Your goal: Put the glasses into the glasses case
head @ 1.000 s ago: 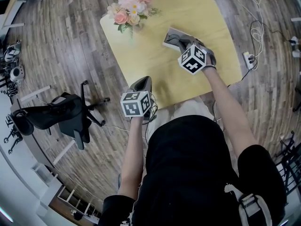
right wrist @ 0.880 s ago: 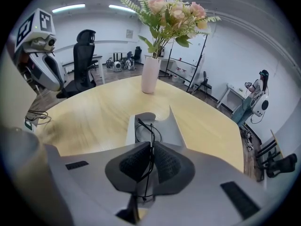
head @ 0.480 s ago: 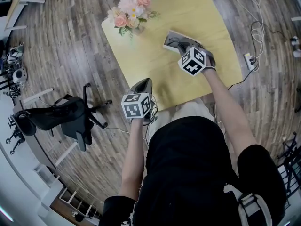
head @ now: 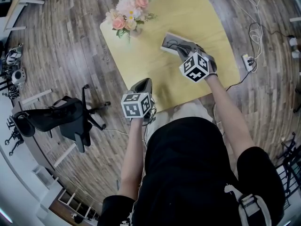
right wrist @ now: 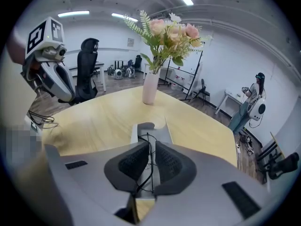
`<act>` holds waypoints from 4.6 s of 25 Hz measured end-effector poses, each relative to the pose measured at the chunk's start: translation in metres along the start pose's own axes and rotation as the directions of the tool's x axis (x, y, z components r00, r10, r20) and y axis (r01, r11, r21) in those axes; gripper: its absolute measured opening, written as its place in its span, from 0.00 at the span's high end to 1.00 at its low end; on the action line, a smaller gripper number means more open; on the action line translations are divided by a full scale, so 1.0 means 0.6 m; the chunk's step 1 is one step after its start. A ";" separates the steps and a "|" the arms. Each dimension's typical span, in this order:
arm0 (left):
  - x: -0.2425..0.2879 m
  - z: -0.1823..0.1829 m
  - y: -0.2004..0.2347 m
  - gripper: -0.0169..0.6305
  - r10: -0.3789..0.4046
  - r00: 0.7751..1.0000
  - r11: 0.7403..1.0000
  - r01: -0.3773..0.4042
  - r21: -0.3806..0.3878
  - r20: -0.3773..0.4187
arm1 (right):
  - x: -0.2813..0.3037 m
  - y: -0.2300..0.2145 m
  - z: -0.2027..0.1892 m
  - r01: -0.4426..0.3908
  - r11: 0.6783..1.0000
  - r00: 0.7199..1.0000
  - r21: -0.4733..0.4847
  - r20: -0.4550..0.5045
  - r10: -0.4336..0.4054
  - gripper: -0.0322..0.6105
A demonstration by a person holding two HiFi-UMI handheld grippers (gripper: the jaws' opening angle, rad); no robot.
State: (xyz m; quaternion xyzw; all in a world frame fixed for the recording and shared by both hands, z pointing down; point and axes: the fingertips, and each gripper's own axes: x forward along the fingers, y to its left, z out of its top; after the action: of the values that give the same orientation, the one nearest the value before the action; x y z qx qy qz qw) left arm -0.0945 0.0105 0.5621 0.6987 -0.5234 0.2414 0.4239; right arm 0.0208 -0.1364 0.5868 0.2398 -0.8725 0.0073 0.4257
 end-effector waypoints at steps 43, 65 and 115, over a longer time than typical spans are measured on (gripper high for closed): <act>0.008 0.002 -0.034 0.94 -0.055 0.997 0.996 0.058 0.063 -0.049 | -0.035 0.001 -0.070 0.051 0.993 0.998 0.105 -0.053 -0.045 0.88; -0.150 -0.049 0.002 0.94 -0.247 0.969 0.947 0.244 0.209 -0.015 | -0.183 0.227 0.013 0.210 0.972 0.975 0.102 -0.093 -0.201 0.91; -0.322 0.022 -0.078 0.94 -0.455 0.851 0.867 0.357 0.347 0.261 | -0.496 0.306 0.183 0.145 0.786 0.821 0.602 0.370 -0.434 0.93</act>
State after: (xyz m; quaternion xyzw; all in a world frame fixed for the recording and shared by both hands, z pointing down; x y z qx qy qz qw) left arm -0.1168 0.1054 0.3885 0.8785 -0.3857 0.0961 0.2649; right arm 0.0171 0.1250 0.3300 0.4807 -0.8618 0.1279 0.0992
